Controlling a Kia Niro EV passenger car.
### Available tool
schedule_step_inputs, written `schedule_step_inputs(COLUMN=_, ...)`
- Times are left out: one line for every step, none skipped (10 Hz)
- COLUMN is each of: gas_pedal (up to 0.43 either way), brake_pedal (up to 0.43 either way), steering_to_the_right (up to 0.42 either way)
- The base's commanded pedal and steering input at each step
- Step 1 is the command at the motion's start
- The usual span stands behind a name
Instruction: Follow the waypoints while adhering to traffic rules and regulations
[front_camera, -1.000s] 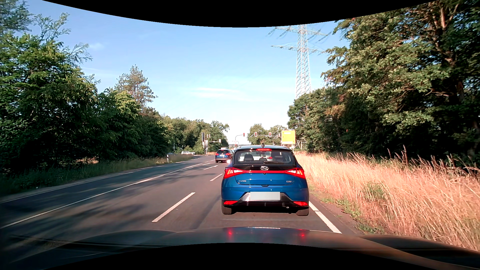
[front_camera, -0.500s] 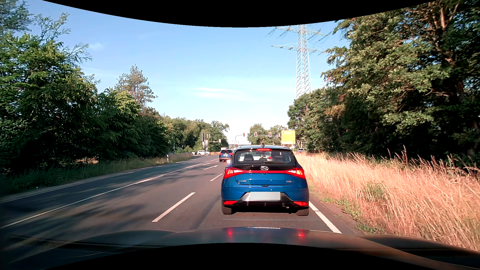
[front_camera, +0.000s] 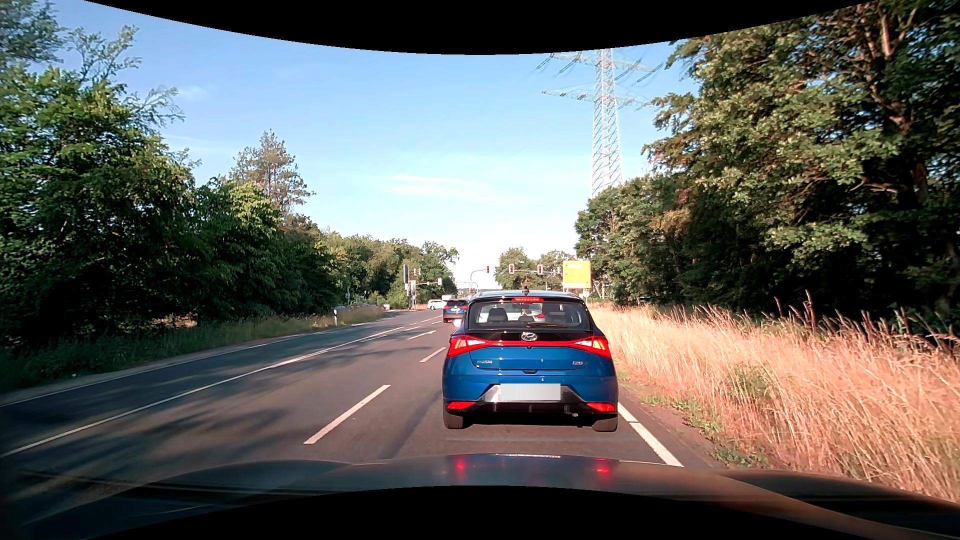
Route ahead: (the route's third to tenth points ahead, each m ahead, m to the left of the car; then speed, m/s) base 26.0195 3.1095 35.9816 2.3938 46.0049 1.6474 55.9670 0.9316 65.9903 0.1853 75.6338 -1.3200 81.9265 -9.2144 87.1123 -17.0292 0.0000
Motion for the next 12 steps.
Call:
schedule_step_inputs(gas_pedal=0.000, brake_pedal=0.244, steering_to_the_right=-0.002)
schedule_step_inputs(gas_pedal=0.000, brake_pedal=0.244, steering_to_the_right=-0.002)
schedule_step_inputs(gas_pedal=0.000, brake_pedal=0.244, steering_to_the_right=-0.002)
schedule_step_inputs(gas_pedal=0.000, brake_pedal=0.244, steering_to_the_right=-0.002)
schedule_step_inputs(gas_pedal=0.000, brake_pedal=0.244, steering_to_the_right=-0.002)
schedule_step_inputs(gas_pedal=0.000, brake_pedal=0.244, steering_to_the_right=-0.002)
schedule_step_inputs(gas_pedal=0.000, brake_pedal=0.244, steering_to_the_right=-0.002)
schedule_step_inputs(gas_pedal=0.000, brake_pedal=0.244, steering_to_the_right=-0.002)
schedule_step_inputs(gas_pedal=0.000, brake_pedal=0.244, steering_to_the_right=-0.002)
schedule_step_inputs(gas_pedal=0.000, brake_pedal=0.244, steering_to_the_right=-0.002)
schedule_step_inputs(gas_pedal=0.000, brake_pedal=0.244, steering_to_the_right=-0.002)
schedule_step_inputs(gas_pedal=0.000, brake_pedal=0.244, steering_to_the_right=-0.002)
